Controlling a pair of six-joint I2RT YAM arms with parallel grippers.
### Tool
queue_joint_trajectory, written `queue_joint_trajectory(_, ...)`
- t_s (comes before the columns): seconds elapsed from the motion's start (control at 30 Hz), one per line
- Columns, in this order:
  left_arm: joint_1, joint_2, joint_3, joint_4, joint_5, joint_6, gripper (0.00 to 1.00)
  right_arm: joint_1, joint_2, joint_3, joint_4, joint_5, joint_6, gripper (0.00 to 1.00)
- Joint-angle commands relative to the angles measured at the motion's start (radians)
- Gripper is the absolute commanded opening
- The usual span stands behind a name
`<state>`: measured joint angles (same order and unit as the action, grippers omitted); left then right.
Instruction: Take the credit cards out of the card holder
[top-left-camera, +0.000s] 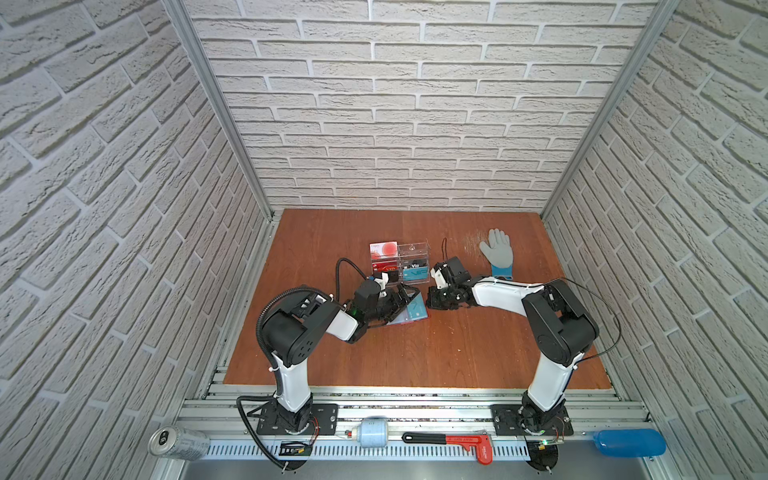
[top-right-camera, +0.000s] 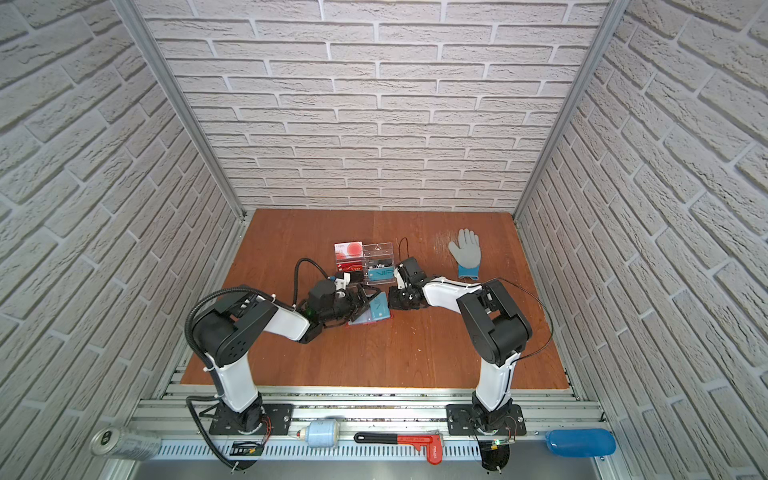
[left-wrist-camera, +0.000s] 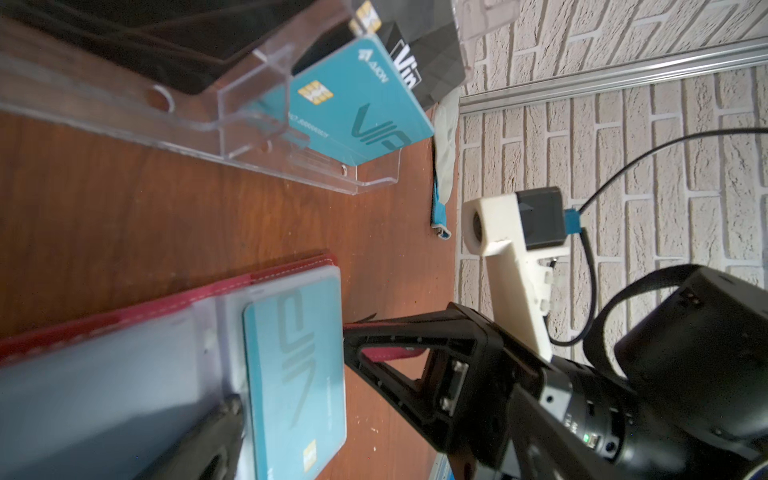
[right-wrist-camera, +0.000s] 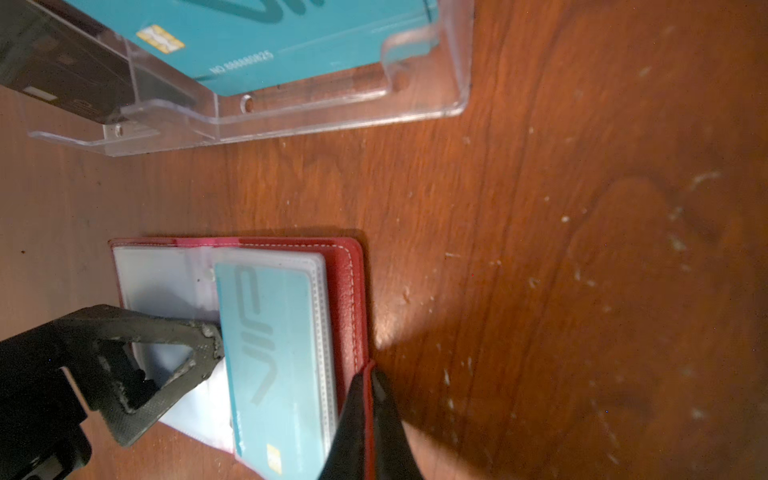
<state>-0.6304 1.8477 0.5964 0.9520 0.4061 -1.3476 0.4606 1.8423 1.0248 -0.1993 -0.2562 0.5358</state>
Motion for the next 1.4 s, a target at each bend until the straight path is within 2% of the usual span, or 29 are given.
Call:
queue_joint_trajectory(0.0, -0.005, 0.038, 0.010, 0.038, -0.003, -0.010, 0.98, 0.014, 0.068, -0.015, -0.029, -0.005, -0.002, 0.06)
queue_joint_trajectory(0.47, -0.010, 0.082, -0.005, 0.119, 0.001, -0.033, 0.98, 0.013, 0.074, -0.013, -0.031, -0.004, -0.002, 0.06)
queue_joint_trajectory(0.83, -0.018, 0.048, -0.026, 0.078, 0.032, -0.019, 0.98, 0.011, 0.076, -0.011, -0.031, -0.005, 0.001, 0.06)
queue_joint_trajectory(1.17, -0.032, 0.059, -0.043, 0.158, 0.039, -0.051, 0.98, 0.012, 0.079, -0.011, -0.033, -0.004, 0.003, 0.06)
queue_joint_trajectory(1.37, -0.041, 0.032, -0.058, 0.143, 0.029, -0.043, 0.98, 0.011, 0.074, -0.016, -0.021, -0.017, 0.008, 0.06)
